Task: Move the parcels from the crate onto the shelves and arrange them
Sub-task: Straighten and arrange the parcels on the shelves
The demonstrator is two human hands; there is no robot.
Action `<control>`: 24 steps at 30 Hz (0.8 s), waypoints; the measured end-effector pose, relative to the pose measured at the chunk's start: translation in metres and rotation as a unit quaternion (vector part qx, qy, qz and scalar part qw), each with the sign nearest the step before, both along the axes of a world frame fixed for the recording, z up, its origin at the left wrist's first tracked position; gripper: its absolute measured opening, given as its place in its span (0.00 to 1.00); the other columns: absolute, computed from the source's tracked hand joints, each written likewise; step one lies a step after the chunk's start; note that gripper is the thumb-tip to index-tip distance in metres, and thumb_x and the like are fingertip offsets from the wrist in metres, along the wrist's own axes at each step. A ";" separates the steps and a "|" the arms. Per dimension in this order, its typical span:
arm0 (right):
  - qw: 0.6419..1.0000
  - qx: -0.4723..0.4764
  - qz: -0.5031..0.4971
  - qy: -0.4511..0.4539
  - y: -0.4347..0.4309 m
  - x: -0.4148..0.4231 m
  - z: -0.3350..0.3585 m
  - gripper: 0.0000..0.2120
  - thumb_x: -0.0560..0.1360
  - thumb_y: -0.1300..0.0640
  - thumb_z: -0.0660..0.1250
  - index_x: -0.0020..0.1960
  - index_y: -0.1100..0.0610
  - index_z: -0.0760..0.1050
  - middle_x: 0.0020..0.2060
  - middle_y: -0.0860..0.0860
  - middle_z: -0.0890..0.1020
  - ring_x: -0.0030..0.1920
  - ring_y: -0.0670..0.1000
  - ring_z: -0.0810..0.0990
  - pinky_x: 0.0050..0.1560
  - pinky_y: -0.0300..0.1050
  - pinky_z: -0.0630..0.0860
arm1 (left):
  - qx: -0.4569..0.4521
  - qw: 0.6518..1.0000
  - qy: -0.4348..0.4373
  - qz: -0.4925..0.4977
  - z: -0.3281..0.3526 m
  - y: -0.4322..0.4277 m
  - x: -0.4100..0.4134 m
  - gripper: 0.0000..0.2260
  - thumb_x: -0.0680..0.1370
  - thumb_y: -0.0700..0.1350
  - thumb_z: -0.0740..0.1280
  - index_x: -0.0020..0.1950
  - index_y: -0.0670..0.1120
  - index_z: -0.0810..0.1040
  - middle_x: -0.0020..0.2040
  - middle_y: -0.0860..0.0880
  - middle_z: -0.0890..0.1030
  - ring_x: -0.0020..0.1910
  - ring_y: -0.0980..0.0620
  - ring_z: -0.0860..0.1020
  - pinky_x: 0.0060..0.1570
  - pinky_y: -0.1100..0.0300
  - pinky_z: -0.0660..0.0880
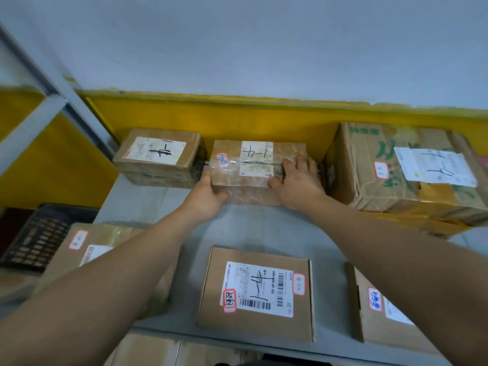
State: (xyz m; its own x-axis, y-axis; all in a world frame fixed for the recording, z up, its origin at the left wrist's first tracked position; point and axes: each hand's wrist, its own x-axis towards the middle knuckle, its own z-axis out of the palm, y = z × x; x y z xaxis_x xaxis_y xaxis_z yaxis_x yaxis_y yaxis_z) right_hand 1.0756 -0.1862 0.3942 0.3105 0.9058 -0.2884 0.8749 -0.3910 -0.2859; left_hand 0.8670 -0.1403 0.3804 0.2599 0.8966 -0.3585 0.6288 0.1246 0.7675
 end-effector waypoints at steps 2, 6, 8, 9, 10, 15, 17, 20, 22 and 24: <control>1.000 -0.018 0.002 0.003 0.001 0.000 0.005 0.32 0.81 0.40 0.56 0.80 0.53 0.54 0.80 0.56 0.47 0.79 0.62 0.43 0.76 0.59 0.50 | -0.008 0.999 0.028 -0.017 0.009 0.002 -0.001 0.30 0.78 0.46 0.68 0.76 0.51 0.58 0.64 0.51 0.75 0.60 0.50 0.74 0.56 0.56 0.71; 0.999 -0.032 0.007 -0.015 -0.002 0.001 0.021 0.33 0.81 0.39 0.56 0.79 0.55 0.56 0.80 0.56 0.49 0.79 0.61 0.45 0.76 0.61 0.54 | 0.009 0.994 0.085 -0.064 0.035 0.001 -0.003 0.33 0.79 0.48 0.67 0.79 0.46 0.53 0.66 0.51 0.72 0.63 0.46 0.73 0.53 0.58 0.69; 0.999 -0.007 0.010 -0.044 -0.008 0.002 0.032 0.34 0.81 0.39 0.56 0.80 0.57 0.55 0.80 0.58 0.52 0.79 0.61 0.48 0.77 0.60 0.54 | 0.040 0.989 0.112 -0.088 0.050 -0.004 -0.007 0.34 0.80 0.48 0.66 0.80 0.44 0.50 0.75 0.47 0.65 0.69 0.45 0.69 0.57 0.59 0.68; 0.998 0.011 0.009 -0.054 -0.013 0.002 0.039 0.34 0.81 0.39 0.56 0.80 0.57 0.55 0.80 0.58 0.53 0.79 0.60 0.49 0.77 0.58 0.53 | 0.058 0.985 0.124 -0.102 0.057 -0.007 -0.009 0.35 0.80 0.49 0.66 0.80 0.44 0.49 0.77 0.47 0.61 0.71 0.45 0.67 0.58 0.61 0.67; 0.998 0.027 0.008 -0.061 -0.020 0.002 0.047 0.34 0.80 0.39 0.56 0.80 0.57 0.56 0.80 0.57 0.54 0.79 0.59 0.49 0.78 0.57 0.53 | 0.071 0.982 0.132 -0.117 0.064 -0.010 -0.011 0.35 0.80 0.49 0.65 0.80 0.45 0.48 0.78 0.47 0.58 0.72 0.46 0.66 0.56 0.63 0.65; 0.993 0.073 -0.013 -0.089 -0.068 0.007 0.085 0.32 0.81 0.40 0.57 0.79 0.55 0.57 0.79 0.57 0.55 0.79 0.58 0.50 0.76 0.55 0.53 | 0.119 0.965 0.138 -0.188 0.092 -0.033 -0.010 0.31 0.80 0.49 0.65 0.79 0.45 0.55 0.76 0.44 0.63 0.68 0.46 0.70 0.59 0.60 0.67; 0.991 0.068 -0.038 -0.104 -0.090 0.014 0.092 0.32 0.81 0.39 0.57 0.79 0.55 0.57 0.78 0.58 0.57 0.79 0.59 0.52 0.76 0.56 0.55 | 0.133 0.956 0.146 -0.217 0.098 -0.044 -0.003 0.31 0.80 0.50 0.65 0.79 0.46 0.56 0.77 0.45 0.62 0.71 0.45 0.67 0.63 0.59 0.66; 0.989 0.057 -0.072 -0.117 -0.121 0.028 0.098 0.32 0.81 0.39 0.55 0.79 0.56 0.58 0.77 0.58 0.61 0.77 0.59 0.56 0.75 0.56 0.57 | 0.135 0.948 0.139 -0.254 0.105 -0.065 0.014 0.34 0.79 0.53 0.66 0.80 0.48 0.53 0.79 0.45 0.58 0.74 0.44 0.64 0.69 0.56 0.64; 0.987 0.063 -0.085 -0.119 -0.135 0.041 0.102 0.31 0.80 0.40 0.56 0.78 0.56 0.60 0.76 0.58 0.63 0.77 0.59 0.57 0.74 0.57 0.60 | 0.159 0.937 0.145 -0.276 0.111 -0.081 0.026 0.34 0.79 0.53 0.66 0.79 0.46 0.54 0.79 0.45 0.56 0.76 0.45 0.58 0.72 0.57 0.57; 0.988 0.055 -0.085 -0.116 -0.142 0.058 0.105 0.33 0.79 0.38 0.53 0.78 0.54 0.61 0.76 0.57 0.62 0.77 0.59 0.57 0.75 0.57 0.59 | 0.176 0.931 0.143 -0.285 0.114 -0.094 0.040 0.33 0.79 0.53 0.66 0.79 0.45 0.55 0.79 0.45 0.57 0.76 0.45 0.59 0.71 0.58 0.57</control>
State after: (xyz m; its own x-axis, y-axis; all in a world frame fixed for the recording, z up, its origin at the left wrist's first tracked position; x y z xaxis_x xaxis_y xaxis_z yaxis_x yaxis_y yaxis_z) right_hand 1.1336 -0.3279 0.4993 0.5063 0.8572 -0.0942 0.8467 -0.5148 -0.1346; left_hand 0.9068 -0.2340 0.4945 0.6683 0.7177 -0.1955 0.7009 -0.5196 0.4885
